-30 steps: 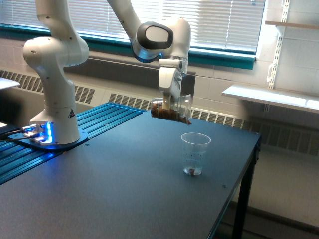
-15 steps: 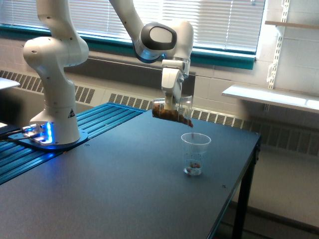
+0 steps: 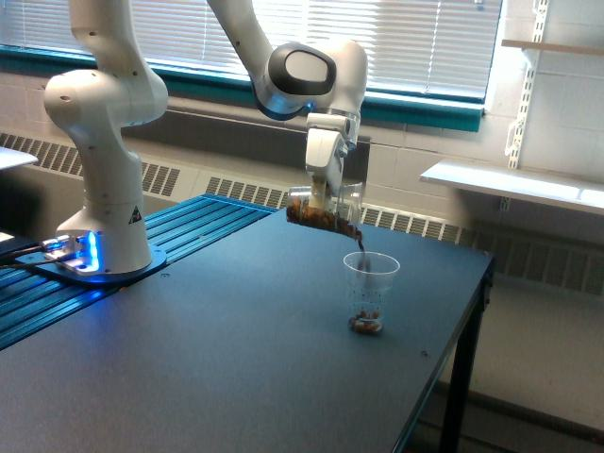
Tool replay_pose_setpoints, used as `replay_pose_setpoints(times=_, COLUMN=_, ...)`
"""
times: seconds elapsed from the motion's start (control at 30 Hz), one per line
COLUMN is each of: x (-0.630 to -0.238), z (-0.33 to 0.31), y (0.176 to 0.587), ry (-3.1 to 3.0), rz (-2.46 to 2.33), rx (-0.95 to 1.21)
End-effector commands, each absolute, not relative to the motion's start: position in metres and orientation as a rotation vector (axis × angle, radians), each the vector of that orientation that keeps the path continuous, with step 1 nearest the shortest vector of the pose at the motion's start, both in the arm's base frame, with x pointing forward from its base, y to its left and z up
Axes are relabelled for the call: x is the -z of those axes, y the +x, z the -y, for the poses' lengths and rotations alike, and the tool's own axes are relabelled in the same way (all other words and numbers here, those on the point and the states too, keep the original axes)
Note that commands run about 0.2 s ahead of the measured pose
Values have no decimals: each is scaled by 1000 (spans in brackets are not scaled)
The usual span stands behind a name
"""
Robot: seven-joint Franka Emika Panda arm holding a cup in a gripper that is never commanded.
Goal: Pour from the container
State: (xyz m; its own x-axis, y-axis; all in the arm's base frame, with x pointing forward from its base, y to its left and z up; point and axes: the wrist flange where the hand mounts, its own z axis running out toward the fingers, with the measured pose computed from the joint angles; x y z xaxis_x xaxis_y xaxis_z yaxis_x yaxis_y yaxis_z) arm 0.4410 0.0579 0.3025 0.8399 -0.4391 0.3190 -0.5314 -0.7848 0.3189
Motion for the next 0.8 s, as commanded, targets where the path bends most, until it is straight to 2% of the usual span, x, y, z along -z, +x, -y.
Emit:
replay_pose_setpoints(times=0.03, x=-304, z=-60, y=444, ry=2608, rz=720, rx=-324)
replay_pose_setpoints(times=0.8, x=-304, z=-67, y=452, ry=2586, rz=671, rx=-293)
